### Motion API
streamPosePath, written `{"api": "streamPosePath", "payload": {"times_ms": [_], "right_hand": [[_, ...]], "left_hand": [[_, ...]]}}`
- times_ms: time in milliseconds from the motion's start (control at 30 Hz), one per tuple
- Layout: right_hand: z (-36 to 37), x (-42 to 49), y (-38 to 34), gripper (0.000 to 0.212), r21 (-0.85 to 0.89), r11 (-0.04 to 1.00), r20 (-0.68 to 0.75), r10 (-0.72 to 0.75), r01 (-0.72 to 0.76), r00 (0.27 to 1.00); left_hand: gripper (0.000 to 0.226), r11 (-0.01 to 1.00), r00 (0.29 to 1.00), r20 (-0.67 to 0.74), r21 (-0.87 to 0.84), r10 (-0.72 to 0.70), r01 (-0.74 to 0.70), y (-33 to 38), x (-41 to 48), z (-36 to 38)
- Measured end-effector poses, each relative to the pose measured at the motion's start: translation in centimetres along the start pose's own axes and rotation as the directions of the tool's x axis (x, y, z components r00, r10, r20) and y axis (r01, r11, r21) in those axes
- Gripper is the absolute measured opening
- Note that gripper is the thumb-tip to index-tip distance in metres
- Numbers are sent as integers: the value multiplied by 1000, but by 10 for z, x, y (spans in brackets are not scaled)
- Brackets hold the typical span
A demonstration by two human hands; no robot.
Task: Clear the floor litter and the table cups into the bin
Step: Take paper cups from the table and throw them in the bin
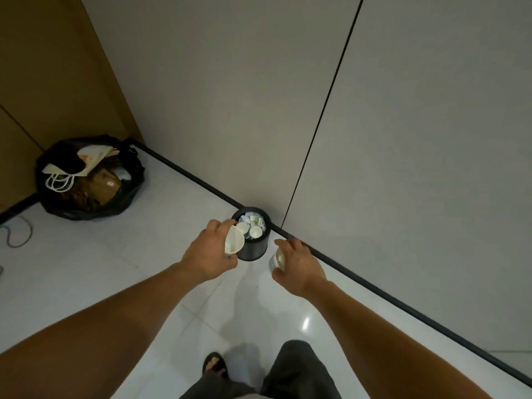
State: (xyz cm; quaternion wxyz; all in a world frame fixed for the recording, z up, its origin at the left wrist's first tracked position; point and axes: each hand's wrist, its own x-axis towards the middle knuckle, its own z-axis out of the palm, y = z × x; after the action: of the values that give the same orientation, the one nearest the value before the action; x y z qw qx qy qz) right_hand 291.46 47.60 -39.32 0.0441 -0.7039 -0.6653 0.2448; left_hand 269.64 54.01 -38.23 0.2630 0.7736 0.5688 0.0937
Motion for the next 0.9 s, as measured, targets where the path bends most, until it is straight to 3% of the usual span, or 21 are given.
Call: {"api": "streamPosePath", "payload": {"times_ms": [533, 833, 900], "right_hand": [[67, 248, 61, 68, 195, 968, 169, 125, -158, 978], [182, 381, 136, 67, 203, 943, 116, 244, -264, 963], [219, 408, 148, 67, 217, 937, 96, 258, -274, 961]], "left_hand": [[87, 993, 974, 210, 106, -79, 58, -74, 243, 52], [86, 1000, 969, 247, 6, -1, -1, -150, 377, 200], [86, 997, 963, 262, -2, 70, -73, -173, 396, 243]]}}
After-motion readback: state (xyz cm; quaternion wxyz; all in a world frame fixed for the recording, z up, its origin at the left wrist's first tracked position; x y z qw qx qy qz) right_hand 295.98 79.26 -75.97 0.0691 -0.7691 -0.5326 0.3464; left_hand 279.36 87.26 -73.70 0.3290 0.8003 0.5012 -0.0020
